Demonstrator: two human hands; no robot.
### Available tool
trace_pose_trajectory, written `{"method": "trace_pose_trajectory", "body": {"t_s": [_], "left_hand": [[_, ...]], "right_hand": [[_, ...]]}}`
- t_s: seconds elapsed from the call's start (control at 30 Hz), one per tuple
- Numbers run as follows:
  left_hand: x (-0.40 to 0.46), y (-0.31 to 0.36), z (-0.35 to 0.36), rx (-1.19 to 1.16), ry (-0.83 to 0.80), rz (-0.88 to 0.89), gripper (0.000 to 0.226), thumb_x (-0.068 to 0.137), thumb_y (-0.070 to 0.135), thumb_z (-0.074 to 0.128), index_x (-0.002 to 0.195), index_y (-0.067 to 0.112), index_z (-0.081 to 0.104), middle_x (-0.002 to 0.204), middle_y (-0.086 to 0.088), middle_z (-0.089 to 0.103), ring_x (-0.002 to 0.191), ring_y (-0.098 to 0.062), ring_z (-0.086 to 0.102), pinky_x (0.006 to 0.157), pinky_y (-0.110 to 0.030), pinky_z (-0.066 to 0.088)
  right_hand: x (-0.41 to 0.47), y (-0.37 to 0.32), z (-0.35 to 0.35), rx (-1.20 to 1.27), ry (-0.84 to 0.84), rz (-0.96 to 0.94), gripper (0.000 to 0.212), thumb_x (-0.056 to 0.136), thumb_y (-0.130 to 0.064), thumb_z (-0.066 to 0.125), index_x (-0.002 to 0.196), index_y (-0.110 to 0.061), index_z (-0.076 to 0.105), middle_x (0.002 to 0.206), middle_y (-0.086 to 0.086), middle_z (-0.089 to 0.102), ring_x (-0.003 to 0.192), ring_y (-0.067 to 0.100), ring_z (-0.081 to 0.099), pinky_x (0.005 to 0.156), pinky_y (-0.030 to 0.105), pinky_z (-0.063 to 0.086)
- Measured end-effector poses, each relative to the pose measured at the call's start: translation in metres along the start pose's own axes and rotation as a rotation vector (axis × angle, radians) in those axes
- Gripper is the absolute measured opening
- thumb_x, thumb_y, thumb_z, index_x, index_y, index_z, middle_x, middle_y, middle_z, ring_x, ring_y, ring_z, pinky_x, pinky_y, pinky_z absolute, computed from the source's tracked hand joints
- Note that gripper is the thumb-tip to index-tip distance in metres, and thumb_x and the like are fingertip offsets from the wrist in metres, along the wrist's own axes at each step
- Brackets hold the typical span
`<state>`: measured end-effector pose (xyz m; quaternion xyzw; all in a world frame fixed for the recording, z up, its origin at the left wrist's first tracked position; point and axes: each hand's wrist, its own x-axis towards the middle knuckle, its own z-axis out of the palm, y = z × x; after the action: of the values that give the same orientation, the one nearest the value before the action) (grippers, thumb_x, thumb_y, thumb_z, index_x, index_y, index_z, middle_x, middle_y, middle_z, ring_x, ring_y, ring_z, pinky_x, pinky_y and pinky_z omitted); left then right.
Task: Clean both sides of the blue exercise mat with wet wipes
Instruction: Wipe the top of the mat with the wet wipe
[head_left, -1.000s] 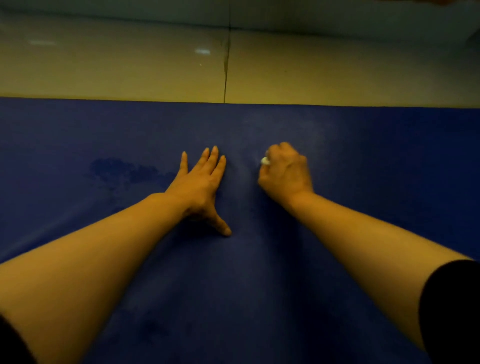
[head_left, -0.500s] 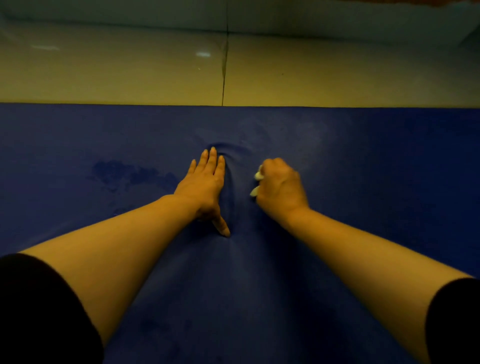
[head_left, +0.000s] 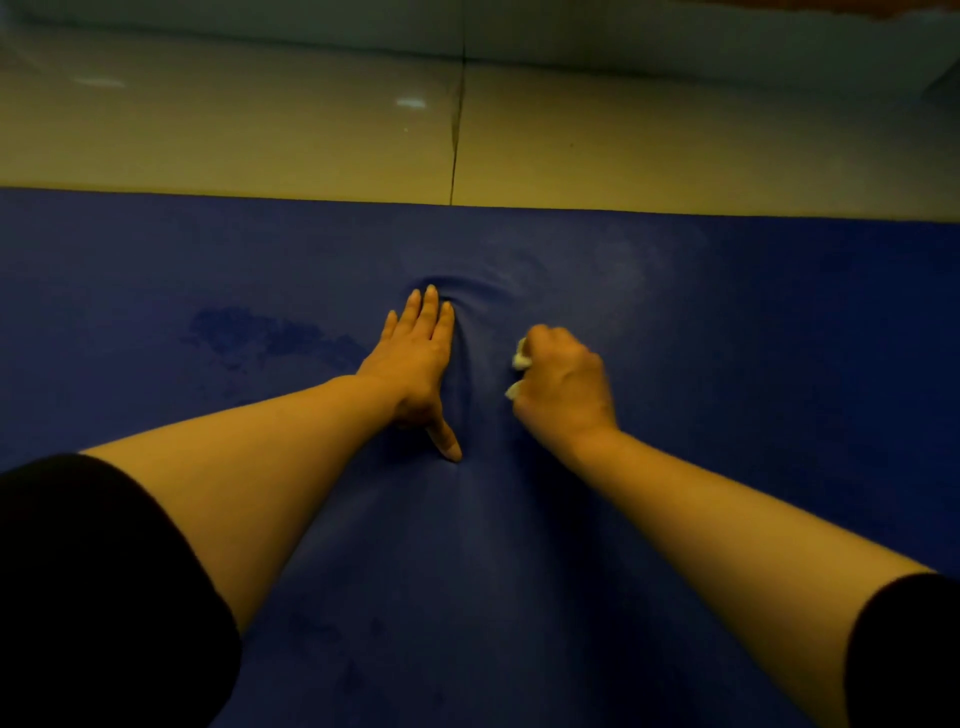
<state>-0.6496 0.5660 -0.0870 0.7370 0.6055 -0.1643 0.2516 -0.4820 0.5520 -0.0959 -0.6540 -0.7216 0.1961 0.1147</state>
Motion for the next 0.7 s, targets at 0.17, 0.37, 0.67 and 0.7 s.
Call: {"method": "trace_pose_trajectory", "body": {"t_s": [0.17, 0.37, 0.67, 0.7], "left_hand": [[0.000, -0.002, 0.000, -0.018, 0.000, -0.003, 0.160, 0.044, 0.060, 0.088, 0.149, 0.009, -0.022, 0.155, -0.009, -0.031, 0.143, -0.027, -0.029, 0.119, -0.046, -0.010], [0.002, -0.004, 0.000, -0.048, 0.001, 0.002, 0.159, 0.044, 0.058, 0.088, 0.150, 0.010, -0.021, 0.156, -0.008, -0.031, 0.143, -0.026, -0.029, 0.119, -0.044, -0.012], [0.002, -0.008, 0.004, -0.073, 0.019, 0.022, 0.160, 0.043, 0.059, 0.088, 0.149, 0.011, -0.021, 0.155, -0.006, -0.032, 0.143, -0.024, -0.029, 0.119, -0.044, -0.011], [0.002, -0.008, 0.004, -0.075, 0.017, 0.027, 0.159, 0.043, 0.059, 0.087, 0.149, 0.012, -0.022, 0.155, -0.006, -0.032, 0.143, -0.024, -0.030, 0.119, -0.044, -0.011]], "right_hand": [[-0.005, 0.000, -0.001, 0.085, -0.174, -0.164, 0.020, 0.072, -0.006, 0.068, 0.084, -0.015, 0.054, 0.097, 0.007, 0.058, 0.084, 0.031, 0.058, 0.071, 0.038, 0.048], [0.013, 0.055, -0.026, -0.034, 0.098, 0.061, 0.014, 0.072, -0.004, 0.063, 0.080, -0.014, 0.061, 0.093, 0.010, 0.059, 0.083, 0.033, 0.058, 0.069, 0.034, 0.045], [-0.026, 0.002, 0.009, 0.132, -0.112, -0.201, 0.021, 0.069, -0.002, 0.065, 0.078, -0.017, 0.052, 0.091, 0.004, 0.057, 0.077, 0.027, 0.057, 0.064, 0.033, 0.045], [-0.023, 0.013, 0.002, 0.117, -0.108, -0.190, 0.024, 0.068, -0.002, 0.064, 0.076, -0.019, 0.051, 0.089, 0.003, 0.057, 0.077, 0.028, 0.057, 0.064, 0.033, 0.045]]}}
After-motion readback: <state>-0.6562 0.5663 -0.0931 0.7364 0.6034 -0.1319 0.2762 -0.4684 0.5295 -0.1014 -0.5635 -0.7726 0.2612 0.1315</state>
